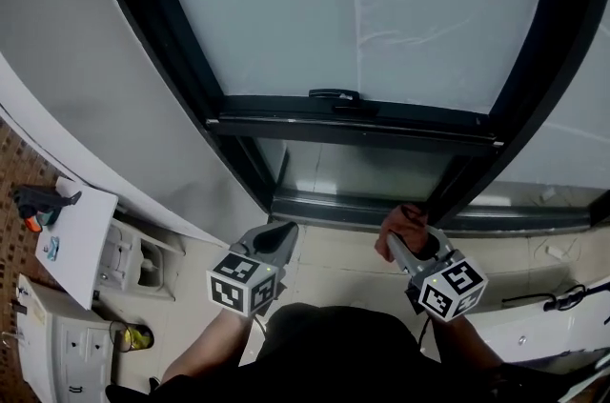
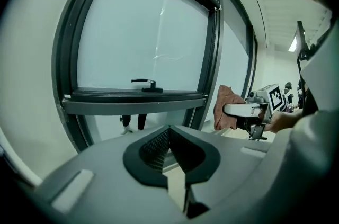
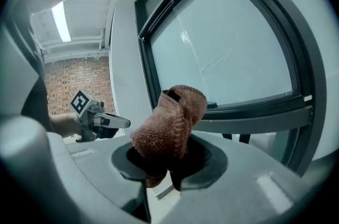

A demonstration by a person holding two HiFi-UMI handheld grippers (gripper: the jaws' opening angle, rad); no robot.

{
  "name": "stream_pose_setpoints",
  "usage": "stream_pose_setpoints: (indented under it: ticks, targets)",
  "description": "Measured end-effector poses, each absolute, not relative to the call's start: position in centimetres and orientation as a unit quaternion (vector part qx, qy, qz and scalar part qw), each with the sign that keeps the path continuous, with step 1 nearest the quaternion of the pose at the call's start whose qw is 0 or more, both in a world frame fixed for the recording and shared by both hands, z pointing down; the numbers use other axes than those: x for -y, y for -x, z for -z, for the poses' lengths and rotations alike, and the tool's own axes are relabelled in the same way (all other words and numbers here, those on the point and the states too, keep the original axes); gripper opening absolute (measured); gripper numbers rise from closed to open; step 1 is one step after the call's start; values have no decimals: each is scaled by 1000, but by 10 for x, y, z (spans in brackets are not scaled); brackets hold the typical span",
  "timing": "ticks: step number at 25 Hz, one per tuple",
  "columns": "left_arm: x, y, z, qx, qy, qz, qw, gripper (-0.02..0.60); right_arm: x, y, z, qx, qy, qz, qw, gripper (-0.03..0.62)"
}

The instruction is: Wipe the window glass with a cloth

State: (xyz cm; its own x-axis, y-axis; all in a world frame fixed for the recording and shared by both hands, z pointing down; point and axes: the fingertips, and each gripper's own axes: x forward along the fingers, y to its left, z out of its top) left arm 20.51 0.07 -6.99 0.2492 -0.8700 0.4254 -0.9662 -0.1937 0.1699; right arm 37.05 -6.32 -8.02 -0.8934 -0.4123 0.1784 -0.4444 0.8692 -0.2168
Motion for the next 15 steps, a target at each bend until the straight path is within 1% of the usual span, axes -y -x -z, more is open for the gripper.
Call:
stream_pose_setpoints:
  ticks: [6,10,15]
  targets:
    - [-20,-205,81,582,-780,-125,192,17,37,-368,95,963,-238,-112,50,107]
    - [-48,-201,80,557,-797,-129,192,17,14,-360,103,958,-265,-103,29,107]
    - [-97,-187,76,530,-818,-124,188,17,-42,-349,115,946,-310,-91,1,107]
